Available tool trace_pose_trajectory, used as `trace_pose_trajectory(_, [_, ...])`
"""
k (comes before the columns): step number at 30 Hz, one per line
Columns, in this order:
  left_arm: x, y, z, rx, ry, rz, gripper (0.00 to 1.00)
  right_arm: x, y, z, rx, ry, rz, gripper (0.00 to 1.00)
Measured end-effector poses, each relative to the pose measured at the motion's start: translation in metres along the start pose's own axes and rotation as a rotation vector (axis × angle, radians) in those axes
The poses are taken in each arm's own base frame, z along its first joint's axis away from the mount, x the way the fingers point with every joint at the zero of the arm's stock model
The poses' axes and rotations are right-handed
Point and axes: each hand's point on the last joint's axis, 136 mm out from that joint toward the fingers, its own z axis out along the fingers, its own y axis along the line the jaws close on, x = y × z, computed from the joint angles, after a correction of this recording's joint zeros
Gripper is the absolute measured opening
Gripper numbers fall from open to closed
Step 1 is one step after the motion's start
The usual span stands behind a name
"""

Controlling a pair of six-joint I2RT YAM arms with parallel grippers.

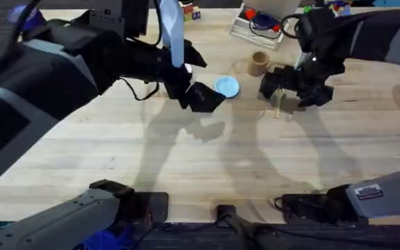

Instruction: Pick up a utensil and set it on the pink plate, then put the other utensil in the container.

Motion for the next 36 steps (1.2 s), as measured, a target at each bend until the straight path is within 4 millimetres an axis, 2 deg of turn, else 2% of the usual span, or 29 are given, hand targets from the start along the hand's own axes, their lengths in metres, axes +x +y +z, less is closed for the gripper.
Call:
trace_pose_trajectory(22, [0.0,0.0,0.0,0.0,0.0,0.0,0.993,-0.002,0.001,0.003,0.008,0.006,0.008,0.994])
trace_pose_trajectory(24, [0.0,0.0,0.0,0.0,0.0,0.0,0.993,-0.003,0.001,0.003,0.008,0.006,0.01,0.956])
trace_pose_trajectory(30, [0.0,0.0,0.0,0.0,0.0,0.0,0.993,-0.006,0.006,0.003,-0.002,-0.008,0.011,0.518])
trace_pose_trajectory(33, [0.0,0.0,0.0,0.0,0.0,0.0,0.993,-0.01,0.009,0.004,-0.014,-0.022,0.014,0.123])
trace_pose_trajectory(34, [0.0,0.0,0.0,0.0,0.0,0.0,0.993,-0.011,0.009,0.003,-0.016,-0.026,0.016,0.062])
trace_pose_trajectory(36, [0.0,0.0,0.0,0.0,0.0,0.0,0.993,-0.012,0.009,0.003,-0.017,-0.027,0.018,0.04])
